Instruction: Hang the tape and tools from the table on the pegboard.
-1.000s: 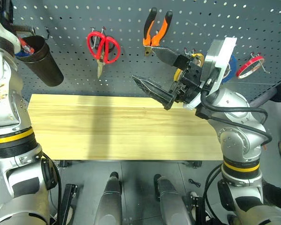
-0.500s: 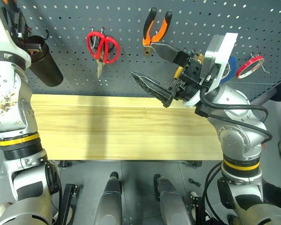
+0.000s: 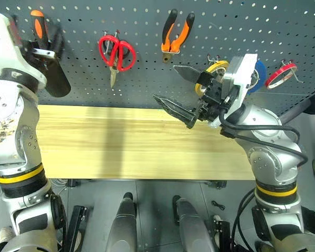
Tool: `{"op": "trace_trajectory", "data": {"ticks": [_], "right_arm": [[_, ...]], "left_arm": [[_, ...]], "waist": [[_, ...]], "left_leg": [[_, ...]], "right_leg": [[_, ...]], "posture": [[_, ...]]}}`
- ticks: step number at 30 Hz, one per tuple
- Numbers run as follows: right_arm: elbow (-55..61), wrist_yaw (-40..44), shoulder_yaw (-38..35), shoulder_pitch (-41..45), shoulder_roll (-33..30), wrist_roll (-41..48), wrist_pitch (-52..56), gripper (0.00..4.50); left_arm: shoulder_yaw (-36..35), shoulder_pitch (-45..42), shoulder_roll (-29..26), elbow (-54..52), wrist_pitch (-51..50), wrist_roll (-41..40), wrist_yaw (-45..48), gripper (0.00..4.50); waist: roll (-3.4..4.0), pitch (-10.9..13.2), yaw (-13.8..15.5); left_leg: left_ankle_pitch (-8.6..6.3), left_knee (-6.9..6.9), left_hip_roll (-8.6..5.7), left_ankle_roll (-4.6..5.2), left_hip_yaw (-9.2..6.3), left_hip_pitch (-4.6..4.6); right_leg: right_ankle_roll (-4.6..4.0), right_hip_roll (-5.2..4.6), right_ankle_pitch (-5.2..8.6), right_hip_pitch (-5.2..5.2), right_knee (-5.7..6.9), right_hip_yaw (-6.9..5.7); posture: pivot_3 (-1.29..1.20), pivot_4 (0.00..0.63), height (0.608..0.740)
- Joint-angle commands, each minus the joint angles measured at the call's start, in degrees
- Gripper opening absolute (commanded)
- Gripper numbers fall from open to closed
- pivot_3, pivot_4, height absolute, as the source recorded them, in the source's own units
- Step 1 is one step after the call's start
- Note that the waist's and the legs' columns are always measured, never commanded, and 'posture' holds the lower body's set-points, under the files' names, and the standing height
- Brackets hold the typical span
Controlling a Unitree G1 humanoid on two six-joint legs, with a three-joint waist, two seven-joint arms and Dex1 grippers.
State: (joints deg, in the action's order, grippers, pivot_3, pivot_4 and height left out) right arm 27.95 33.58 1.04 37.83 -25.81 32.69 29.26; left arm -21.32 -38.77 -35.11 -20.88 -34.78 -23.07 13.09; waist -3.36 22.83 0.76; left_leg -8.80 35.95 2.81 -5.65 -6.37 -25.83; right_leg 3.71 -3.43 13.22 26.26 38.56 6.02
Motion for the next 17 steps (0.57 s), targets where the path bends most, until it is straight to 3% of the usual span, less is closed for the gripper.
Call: {"op": "trace_trajectory", "data": {"ticks": [1, 6, 11, 17], "right_arm": [[4.6, -1.0, -1.9, -4.5, -4.7, -0.9, 3.9, 4.5], [7.9, -1.5, -3.9, -11.2, -9.2, -0.2, 6.8, 4.5], [8.6, -0.8, -6.4, -18.9, -13.8, -2.1, 7.4, 4.5], [8.4, -1.0, -8.6, -25.2, -15.4, -4.1, 5.7, 4.5]], "left_arm": [[1.4, 8.3, -2.0, -10.1, -12.6, -12.9, 7.2, 4.45], [1.4, 21.3, -5.6, -17.8, -20.8, -20.4, 11.7, 4.45], [4.4, 32.6, -13.3, -15.1, -17.6, -15.8, 19.3, 4.45], [6.6, 32.4, -15.8, -4.8, -9.8, -12.5, 27.6, 4.45]], "waist": [[0.02, -0.2, -0.1], [0.03, -0.2, -0.2], [0.19, -0.7, -0.1], [0.36, -1.3, -0.1]], "left_leg": [[-0.01, -0.01, 0.0, 0.01, 0.0, 0.0], [0.0, -0.01, 0.03, 0.06, 0.0, 0.01], [0.02, -0.04, 0.03, 0.09, 0.02, 0.2], [0.03, -0.05, 0.02, 0.11, 0.05, 0.19]], "right_leg": [[0.01, -0.02, 0.01, -0.03, -0.01, 0.0], [-0.01, 0.02, 0.0, 0.02, 0.02, 0.0], [-0.01, 0.02, 0.01, -0.14, 0.01, 0.01], [-0.01, 0.01, 0.01, -0.18, -0.16, 0.02]], "posture": [[0.17, 0.308, 0.74], [0.15, 0.304, 0.74], [0.12, 0.296, 0.74], [0.09, 0.294, 0.74]]}}
